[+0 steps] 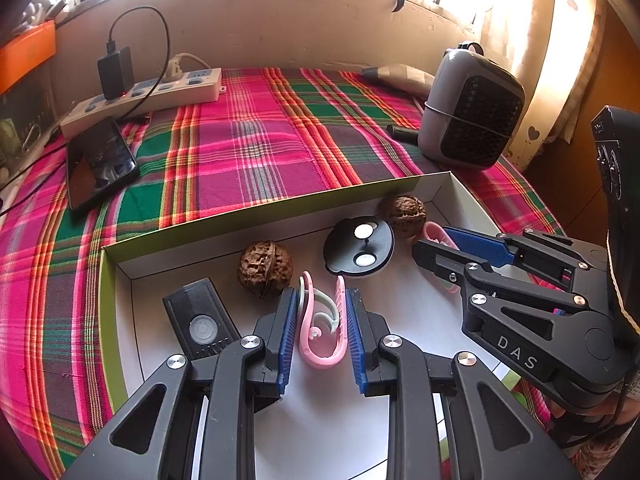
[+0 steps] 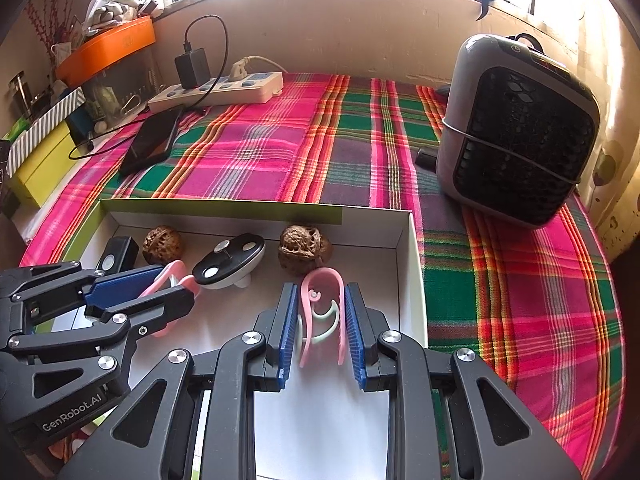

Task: Organize objects
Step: 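Open the left tool to drop its ear hook while the right tool releases its hook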

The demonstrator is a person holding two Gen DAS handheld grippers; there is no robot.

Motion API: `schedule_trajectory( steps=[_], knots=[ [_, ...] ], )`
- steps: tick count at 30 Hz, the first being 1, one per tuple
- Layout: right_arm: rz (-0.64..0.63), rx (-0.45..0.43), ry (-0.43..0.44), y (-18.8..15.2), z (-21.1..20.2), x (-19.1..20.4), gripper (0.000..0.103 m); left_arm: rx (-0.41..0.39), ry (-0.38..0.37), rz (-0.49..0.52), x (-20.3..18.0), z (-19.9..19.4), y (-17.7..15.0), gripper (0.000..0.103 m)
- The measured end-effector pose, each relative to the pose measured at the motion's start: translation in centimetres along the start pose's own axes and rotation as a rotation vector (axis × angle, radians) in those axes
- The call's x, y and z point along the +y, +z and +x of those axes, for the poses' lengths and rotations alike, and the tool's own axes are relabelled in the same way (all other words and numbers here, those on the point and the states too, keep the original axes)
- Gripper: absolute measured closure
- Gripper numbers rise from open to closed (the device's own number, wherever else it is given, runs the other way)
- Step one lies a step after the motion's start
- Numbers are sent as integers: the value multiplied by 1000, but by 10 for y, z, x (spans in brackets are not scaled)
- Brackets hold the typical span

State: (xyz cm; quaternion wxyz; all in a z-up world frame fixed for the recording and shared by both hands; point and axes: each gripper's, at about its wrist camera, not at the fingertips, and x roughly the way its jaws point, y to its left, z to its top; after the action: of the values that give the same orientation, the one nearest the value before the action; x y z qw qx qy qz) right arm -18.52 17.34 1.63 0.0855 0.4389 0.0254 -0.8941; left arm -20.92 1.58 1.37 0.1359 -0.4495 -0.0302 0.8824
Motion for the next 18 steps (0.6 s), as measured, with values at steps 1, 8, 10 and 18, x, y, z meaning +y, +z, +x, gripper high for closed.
schedule_trajectory(
  steps=[1,8,10,18],
  knots=[
    [2,0,1,0,0,0,78,-1,0,0,0,0,0,81],
    [20,-7,13,0,-3,-2,68,-1,24,9,1,-2,-1,76],
    [21,-11,22,-1,-4,-1,61,-3,30,10,1,-2,-2,75],
    [36,-25,12,-4,-10,0,56,-9,48,-5,3,-9,-6,70]
  ],
)
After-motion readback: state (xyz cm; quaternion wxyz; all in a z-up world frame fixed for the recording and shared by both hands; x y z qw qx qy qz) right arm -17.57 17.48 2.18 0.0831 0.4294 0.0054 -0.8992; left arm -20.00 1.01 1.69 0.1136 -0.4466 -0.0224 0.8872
